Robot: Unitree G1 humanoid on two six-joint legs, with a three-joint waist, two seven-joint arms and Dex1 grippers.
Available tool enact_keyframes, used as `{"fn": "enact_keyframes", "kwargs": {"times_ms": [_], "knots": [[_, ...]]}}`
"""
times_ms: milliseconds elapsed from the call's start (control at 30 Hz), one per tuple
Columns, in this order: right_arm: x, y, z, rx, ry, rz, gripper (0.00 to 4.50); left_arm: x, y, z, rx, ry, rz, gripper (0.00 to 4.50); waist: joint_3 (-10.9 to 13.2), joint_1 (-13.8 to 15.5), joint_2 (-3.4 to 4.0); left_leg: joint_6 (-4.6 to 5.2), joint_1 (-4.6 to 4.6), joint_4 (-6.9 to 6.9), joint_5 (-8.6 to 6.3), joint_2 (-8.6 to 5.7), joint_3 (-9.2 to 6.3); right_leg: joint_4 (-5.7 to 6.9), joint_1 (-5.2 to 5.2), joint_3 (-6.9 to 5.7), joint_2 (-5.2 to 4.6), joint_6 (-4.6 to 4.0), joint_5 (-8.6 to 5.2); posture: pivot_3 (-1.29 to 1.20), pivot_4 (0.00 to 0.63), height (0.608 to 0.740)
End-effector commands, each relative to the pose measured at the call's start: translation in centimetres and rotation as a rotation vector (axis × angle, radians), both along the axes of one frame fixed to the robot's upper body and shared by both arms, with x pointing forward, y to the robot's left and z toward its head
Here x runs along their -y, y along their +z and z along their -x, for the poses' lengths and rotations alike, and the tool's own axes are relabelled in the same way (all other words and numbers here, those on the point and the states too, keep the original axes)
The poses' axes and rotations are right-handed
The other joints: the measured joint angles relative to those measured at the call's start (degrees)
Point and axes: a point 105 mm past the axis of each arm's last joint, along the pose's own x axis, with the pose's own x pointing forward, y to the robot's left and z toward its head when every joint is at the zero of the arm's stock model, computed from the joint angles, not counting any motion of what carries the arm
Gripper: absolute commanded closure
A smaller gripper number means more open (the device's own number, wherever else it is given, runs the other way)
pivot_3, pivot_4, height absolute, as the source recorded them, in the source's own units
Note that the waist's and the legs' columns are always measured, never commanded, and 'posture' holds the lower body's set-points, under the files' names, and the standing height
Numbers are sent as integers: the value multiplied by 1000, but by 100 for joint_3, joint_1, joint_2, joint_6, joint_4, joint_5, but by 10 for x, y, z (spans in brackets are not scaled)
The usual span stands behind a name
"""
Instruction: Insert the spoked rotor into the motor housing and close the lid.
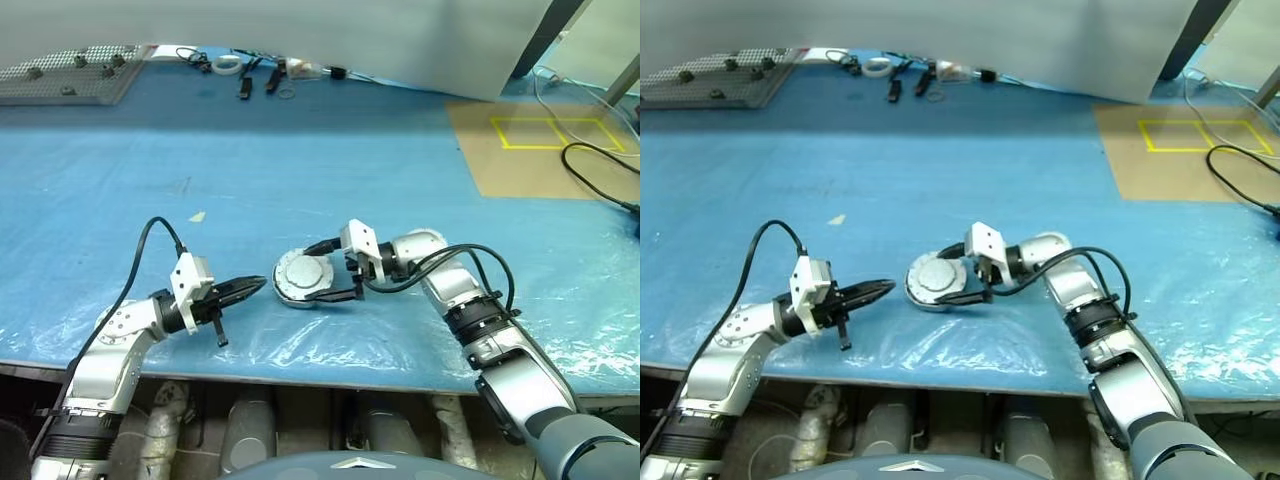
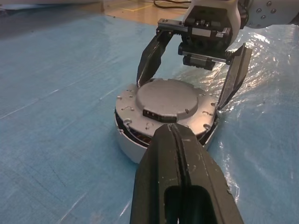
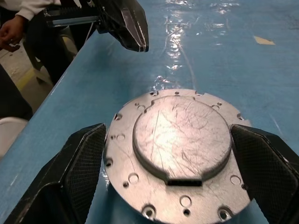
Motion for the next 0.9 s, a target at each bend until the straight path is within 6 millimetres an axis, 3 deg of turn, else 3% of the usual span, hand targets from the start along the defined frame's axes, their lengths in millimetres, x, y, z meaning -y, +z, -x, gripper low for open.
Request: {"fn": "enact_keyframes", "kwargs": {"times_ms": [33,233,333,433,900], "knots": [[-6,4,-3,33,23,-1,29,3,8,3,38,-12,-6,4500,0,-4,0,0,1,1,0,0,1,1,0,2,0,0,0,0,150,740],[-10,4,-4,42,30,-6,29,3,12,3,48,1,-8,4500,0,-1,0,0,1,7,0,1,1,7,0,2,0,-1,0,0,150,740],[-9,3,-4,47,40,1,625,4,15,4,53,5,-9,4500,0,-1,0,0,1,9,0,0,1,9,0,2,0,-1,0,0,150,740],[-9,2,-2,47,49,3,1552,3,16,5,52,14,-17,4500,0,-1,0,0,1,9,0,1,1,10,0,3,0,-1,0,0,150,740],[-16,-5,-6,23,4,-3,1572,7,29,4,54,39,-20,4500,0,-36,0,-1,7,16,0,1,4,35,-7,11,0,-4,-3,0,150,740]]}}
